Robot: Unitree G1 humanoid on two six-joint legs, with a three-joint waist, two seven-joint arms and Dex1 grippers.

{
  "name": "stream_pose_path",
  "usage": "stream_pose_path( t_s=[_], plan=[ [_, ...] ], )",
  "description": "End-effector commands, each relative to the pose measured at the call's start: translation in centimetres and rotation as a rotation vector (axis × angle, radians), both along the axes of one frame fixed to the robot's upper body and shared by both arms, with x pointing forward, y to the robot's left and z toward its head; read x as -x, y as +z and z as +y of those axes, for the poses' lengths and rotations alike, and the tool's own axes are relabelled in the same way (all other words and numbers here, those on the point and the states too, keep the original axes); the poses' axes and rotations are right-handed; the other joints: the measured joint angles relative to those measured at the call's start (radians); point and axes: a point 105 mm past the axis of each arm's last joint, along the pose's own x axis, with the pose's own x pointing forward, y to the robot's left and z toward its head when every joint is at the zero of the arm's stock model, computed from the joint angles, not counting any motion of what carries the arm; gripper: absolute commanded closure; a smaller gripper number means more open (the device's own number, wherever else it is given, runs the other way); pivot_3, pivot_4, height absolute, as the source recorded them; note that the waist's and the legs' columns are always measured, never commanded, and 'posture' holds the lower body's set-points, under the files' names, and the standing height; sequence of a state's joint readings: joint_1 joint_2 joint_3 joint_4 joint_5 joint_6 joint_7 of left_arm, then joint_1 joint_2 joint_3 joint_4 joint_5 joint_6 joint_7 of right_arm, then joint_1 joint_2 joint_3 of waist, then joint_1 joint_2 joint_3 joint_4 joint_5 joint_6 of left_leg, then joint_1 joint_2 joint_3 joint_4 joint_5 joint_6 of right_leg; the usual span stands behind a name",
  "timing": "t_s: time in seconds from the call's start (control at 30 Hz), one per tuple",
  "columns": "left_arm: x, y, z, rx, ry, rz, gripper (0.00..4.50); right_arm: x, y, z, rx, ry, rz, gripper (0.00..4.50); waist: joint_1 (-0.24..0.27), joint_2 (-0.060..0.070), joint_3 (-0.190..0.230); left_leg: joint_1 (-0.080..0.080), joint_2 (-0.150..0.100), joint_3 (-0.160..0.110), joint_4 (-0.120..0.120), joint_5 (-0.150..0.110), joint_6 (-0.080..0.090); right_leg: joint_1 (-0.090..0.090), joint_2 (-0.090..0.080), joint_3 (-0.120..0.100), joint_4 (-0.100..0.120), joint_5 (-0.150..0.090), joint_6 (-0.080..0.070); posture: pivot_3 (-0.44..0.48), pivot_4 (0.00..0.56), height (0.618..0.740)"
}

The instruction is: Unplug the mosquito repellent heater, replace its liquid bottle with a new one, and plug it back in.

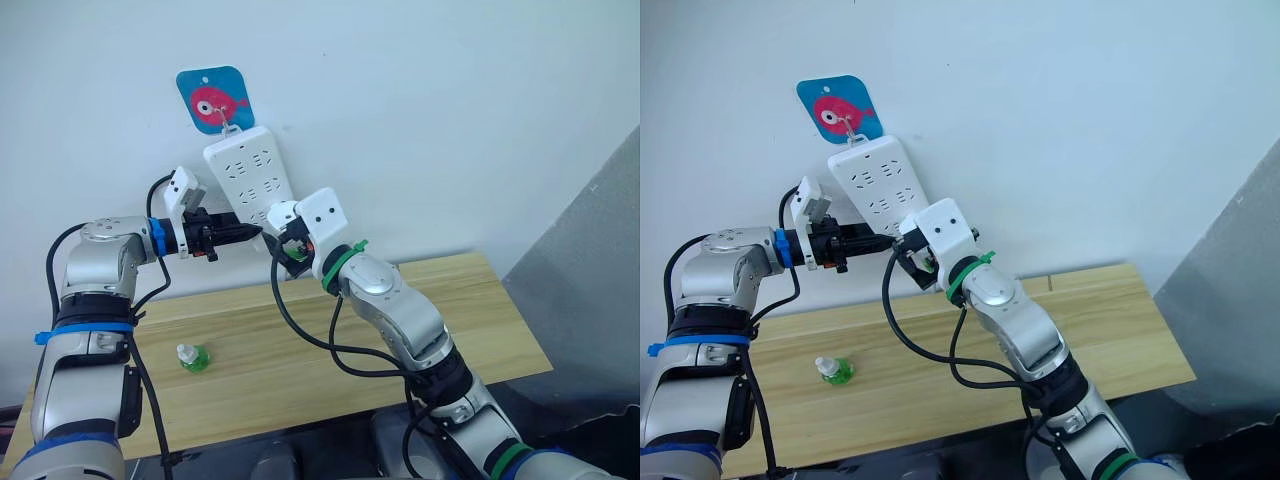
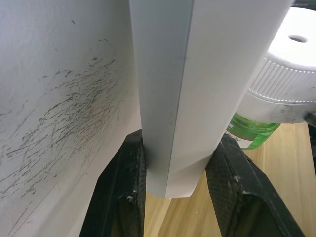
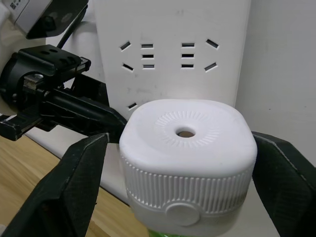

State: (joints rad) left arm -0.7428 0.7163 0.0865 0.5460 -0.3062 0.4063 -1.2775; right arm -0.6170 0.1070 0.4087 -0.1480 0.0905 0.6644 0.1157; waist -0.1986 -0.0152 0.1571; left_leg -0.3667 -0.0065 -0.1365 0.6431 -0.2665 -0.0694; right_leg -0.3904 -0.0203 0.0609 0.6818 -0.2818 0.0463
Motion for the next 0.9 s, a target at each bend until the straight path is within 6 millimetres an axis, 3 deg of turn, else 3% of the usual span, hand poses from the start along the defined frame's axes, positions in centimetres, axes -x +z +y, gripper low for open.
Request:
stream_pose_path(
  t_s=[0.03,0.33,0.9],
  plan=[
    [0.2,1.4,0.2,0.005,0.000,-0.053,3.19,0.3,2.0,0.6,-0.038,0.019,-0.059,1.47,-0.001,0.000,0.000,0.000,0.000,0.000,0.000,0.000,0.000,0.000,0.000,0.000,0.000,0.000,0.000,-0.214,0.120,0.720],
    [-0.1,1.1,0.4,0.013,0.047,-0.060,3.19,0.4,2.7,0.6,-0.031,0.021,-0.076,1.50,-0.001,0.000,0.000,0.000,0.000,0.000,0.000,0.000,0.000,0.000,0.000,0.000,0.000,0.000,0.000,-0.210,0.123,0.720],
    [-0.5,0.2,1.2,-0.011,0.117,-0.065,3.19,1.9,3.8,-1.1,-0.016,0.039,-0.058,1.50,0.000,0.000,0.000,-0.001,0.000,0.000,-0.003,0.000,0.000,-0.002,-0.001,0.000,0.000,0.000,0.000,-0.219,0.135,0.720]
  ],
)
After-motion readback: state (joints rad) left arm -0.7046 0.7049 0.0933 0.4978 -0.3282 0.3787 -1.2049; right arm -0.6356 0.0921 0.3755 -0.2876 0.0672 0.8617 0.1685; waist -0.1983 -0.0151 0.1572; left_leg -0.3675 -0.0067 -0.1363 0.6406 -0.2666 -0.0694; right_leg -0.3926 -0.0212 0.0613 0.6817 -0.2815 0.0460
